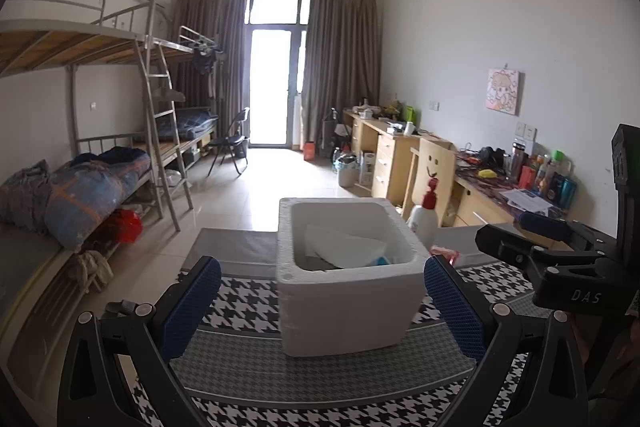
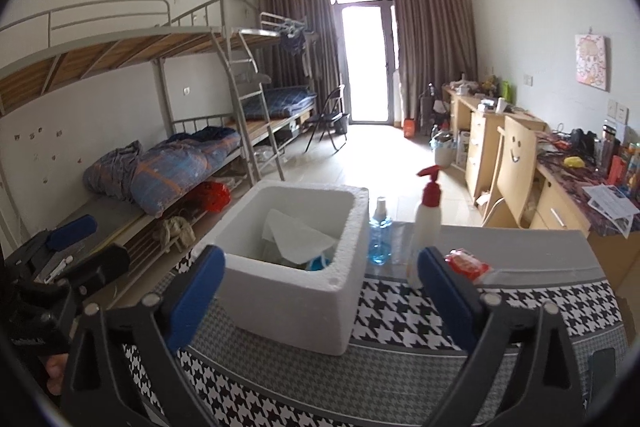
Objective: Organize soft objects
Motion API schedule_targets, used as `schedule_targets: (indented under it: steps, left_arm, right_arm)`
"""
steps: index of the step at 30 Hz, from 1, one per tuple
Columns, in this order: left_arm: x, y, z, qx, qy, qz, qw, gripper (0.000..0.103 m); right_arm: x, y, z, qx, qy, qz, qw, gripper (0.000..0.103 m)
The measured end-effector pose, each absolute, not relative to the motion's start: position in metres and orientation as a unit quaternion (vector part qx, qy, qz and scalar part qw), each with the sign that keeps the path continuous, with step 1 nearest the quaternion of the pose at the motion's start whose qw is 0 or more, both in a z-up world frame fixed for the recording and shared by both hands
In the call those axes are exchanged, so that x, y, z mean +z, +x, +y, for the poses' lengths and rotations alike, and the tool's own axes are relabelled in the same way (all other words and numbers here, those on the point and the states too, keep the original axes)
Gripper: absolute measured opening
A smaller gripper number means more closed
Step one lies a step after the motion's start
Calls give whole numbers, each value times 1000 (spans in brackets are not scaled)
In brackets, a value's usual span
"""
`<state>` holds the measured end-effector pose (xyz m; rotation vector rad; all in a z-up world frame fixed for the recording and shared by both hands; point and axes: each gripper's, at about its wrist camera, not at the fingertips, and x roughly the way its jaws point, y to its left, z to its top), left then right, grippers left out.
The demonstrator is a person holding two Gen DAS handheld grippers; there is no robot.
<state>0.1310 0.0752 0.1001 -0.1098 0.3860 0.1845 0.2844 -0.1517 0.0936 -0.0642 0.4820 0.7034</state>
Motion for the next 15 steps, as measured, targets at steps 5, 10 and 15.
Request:
schedule_targets:
  steps: [5,10,15]
  left_arm:
    - [97,133,59,73,-46,194,977,102]
    - [93,133,44,57,-39,195,978,102]
    - [89,129,30,42,-34,195,979,102]
  right_arm:
    - [95,277,-167,333,-24,226,915,100]
    - [93,267,-185,317,-24,213,924,100]
    - [89,259,-204,301,-22,202,931,100]
